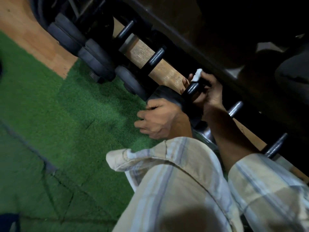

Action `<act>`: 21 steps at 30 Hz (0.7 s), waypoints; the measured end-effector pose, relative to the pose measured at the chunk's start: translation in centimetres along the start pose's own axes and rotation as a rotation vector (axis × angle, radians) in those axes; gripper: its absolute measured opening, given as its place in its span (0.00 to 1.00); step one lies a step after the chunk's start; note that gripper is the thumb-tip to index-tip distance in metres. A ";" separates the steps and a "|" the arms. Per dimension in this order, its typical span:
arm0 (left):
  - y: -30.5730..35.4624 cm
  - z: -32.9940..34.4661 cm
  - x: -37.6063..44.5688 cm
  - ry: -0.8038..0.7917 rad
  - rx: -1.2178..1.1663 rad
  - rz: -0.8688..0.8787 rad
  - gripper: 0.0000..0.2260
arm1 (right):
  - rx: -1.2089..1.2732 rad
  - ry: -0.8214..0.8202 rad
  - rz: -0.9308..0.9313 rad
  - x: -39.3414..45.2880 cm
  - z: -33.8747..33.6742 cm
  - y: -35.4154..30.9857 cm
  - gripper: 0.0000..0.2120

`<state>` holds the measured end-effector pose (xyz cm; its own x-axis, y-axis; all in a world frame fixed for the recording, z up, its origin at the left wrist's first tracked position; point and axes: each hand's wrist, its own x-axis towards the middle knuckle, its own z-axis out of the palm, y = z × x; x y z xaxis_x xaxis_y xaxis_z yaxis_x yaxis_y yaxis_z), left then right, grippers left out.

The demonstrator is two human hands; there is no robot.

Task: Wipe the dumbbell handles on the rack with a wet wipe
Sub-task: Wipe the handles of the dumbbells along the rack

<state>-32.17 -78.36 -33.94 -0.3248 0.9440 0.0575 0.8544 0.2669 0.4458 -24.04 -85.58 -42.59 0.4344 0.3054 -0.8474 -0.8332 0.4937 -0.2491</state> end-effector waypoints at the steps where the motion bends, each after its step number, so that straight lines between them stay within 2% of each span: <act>1: 0.0 0.0 0.1 0.001 0.001 0.002 0.14 | -0.036 -0.002 0.002 -0.5 0.6 -0.1 0.14; 5: -0.1 0.0 0.0 0.032 0.006 -0.008 0.14 | -0.282 0.163 -0.024 0.6 0.8 0.3 0.19; 9: 0.1 -0.1 -0.1 0.000 0.000 -0.039 0.14 | -0.463 0.006 -0.049 -1.5 1.9 0.1 0.08; 10: 0.1 -0.1 0.0 -0.003 -0.003 -0.041 0.13 | -0.512 0.002 -0.074 -3.0 2.1 0.2 0.10; 12: 0.2 -0.1 0.0 0.002 0.005 -0.036 0.14 | -0.680 -0.014 -0.180 -5.0 1.6 0.5 0.19; 14: 0.2 -0.1 0.0 0.016 0.007 -0.033 0.14 | -0.821 -0.055 -0.165 -5.9 0.8 0.7 0.23; 17: 0.1 0.0 0.0 0.024 0.012 -0.042 0.14 | -1.041 0.123 -0.049 -5.5 0.2 0.4 0.25; 18: 0.0 0.0 0.0 0.027 0.012 -0.050 0.14 | -1.076 0.152 -0.064 -5.2 -0.3 0.5 0.25; 21: -0.1 0.1 0.0 0.035 0.004 -0.056 0.14 | -0.940 0.173 -0.326 -5.2 -0.9 0.6 0.17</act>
<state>-32.21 -78.40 -34.04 -0.3860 0.9203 0.0642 0.8361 0.3195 0.4460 -27.10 -87.58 -38.80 0.6958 0.1114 -0.7096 -0.6467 -0.3329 -0.6863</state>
